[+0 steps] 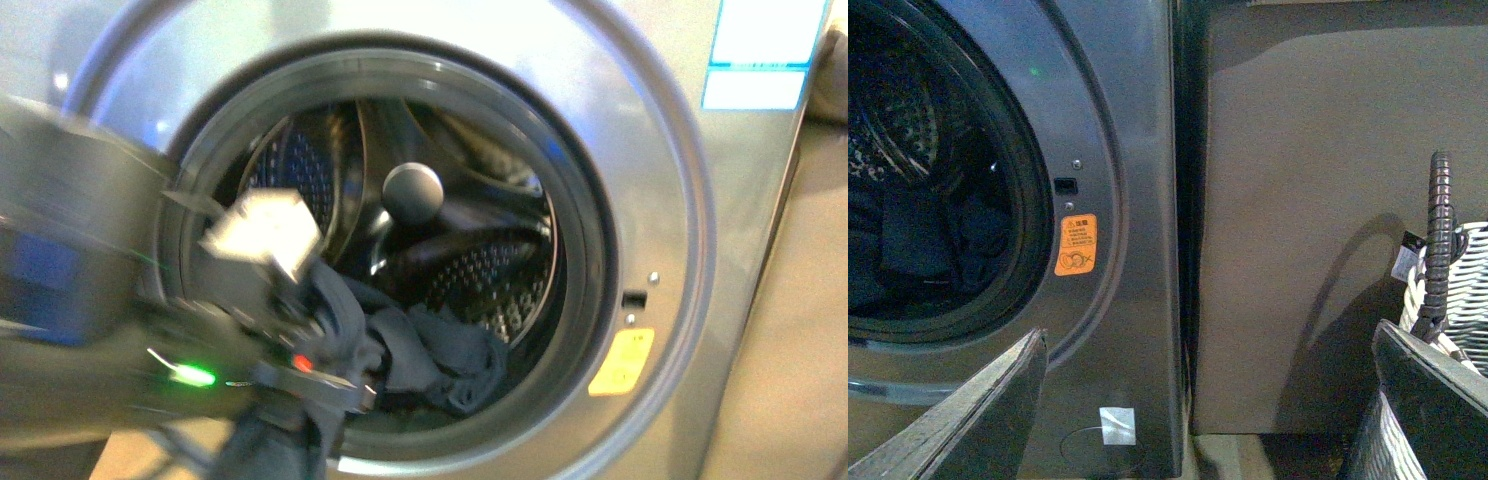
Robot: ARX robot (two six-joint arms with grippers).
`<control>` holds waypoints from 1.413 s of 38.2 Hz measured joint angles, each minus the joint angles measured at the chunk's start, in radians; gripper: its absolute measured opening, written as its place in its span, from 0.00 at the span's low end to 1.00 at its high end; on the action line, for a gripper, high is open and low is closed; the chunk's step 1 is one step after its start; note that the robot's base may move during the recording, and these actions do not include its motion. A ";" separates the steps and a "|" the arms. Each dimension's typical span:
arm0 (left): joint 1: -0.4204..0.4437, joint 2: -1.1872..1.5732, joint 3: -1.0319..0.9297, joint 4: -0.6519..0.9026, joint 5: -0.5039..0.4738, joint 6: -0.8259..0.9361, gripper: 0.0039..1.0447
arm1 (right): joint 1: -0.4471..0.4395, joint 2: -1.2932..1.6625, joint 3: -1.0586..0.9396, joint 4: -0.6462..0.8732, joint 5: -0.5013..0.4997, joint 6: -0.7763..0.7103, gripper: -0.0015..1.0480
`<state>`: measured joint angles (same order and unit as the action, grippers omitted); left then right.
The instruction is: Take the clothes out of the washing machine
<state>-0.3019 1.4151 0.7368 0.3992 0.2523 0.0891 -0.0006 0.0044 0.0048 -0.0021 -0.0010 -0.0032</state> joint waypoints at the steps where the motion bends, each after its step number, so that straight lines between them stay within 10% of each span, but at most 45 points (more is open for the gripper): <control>1: 0.000 -0.048 0.000 -0.018 0.026 0.008 0.06 | 0.000 0.000 0.000 0.000 0.000 0.000 0.92; 31: -0.189 -0.232 0.450 -0.295 0.151 0.105 0.06 | 0.000 0.000 0.000 0.000 0.000 0.000 0.92; 54: -0.286 0.061 1.089 -0.523 0.063 0.196 0.06 | 0.000 0.000 0.000 0.000 0.000 0.000 0.92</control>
<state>-0.5884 1.4761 1.8259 -0.1234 0.3157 0.2855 -0.0006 0.0044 0.0048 -0.0021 -0.0010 -0.0032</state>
